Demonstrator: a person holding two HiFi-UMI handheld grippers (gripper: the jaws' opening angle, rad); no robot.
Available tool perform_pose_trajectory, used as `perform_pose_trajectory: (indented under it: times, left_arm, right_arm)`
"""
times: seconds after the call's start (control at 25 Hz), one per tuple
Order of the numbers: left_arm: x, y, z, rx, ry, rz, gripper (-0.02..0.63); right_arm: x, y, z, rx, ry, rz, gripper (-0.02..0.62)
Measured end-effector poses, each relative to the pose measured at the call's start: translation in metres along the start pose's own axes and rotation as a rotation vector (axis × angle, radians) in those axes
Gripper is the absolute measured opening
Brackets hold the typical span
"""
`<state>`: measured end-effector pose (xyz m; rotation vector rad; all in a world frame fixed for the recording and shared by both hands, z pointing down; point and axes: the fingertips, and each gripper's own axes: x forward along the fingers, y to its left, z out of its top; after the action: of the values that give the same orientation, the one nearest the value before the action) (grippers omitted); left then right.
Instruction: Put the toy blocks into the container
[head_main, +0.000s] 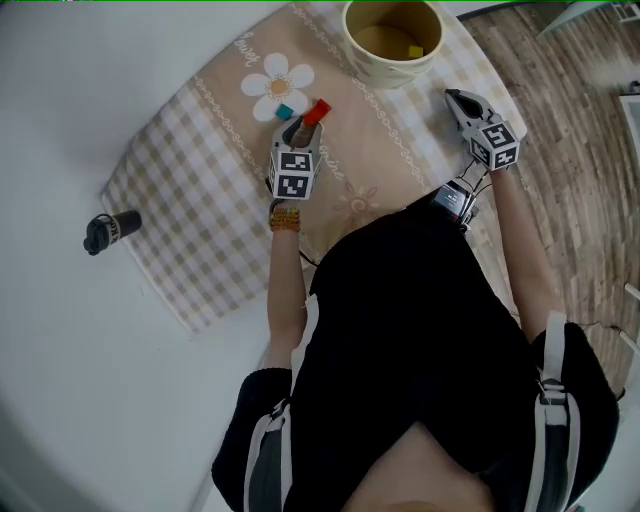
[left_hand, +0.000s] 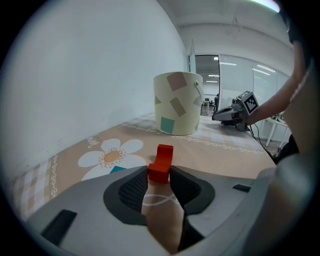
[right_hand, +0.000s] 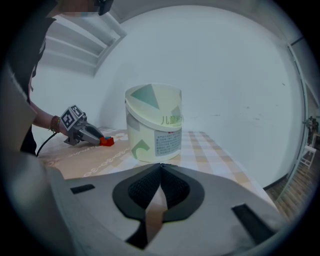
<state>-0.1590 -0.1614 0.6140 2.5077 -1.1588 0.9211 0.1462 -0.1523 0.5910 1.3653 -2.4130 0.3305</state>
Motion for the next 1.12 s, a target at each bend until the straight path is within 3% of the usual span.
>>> perform_pose_trajectory:
  times: [0.56,0.88,1.12]
  left_arm:
    - [-0.020,-0.015,0.034,0.005,-0.076,-0.016,0.138]
    - [-0.045,-0.038,0.089,0.075,-0.174,-0.052,0.137]
    - [-0.066,-0.050,0.149,0.095,-0.295,-0.072,0.137]
  right_arm:
    - [-0.006,-0.002,0.004,0.034,-0.052,0.013,0.006]
    - [-0.009,-0.003,0.006,0.053,-0.084,0.024,0.006]
    - [-0.012,-0.005,0.008,0.068,-0.103,0.030,0.006]
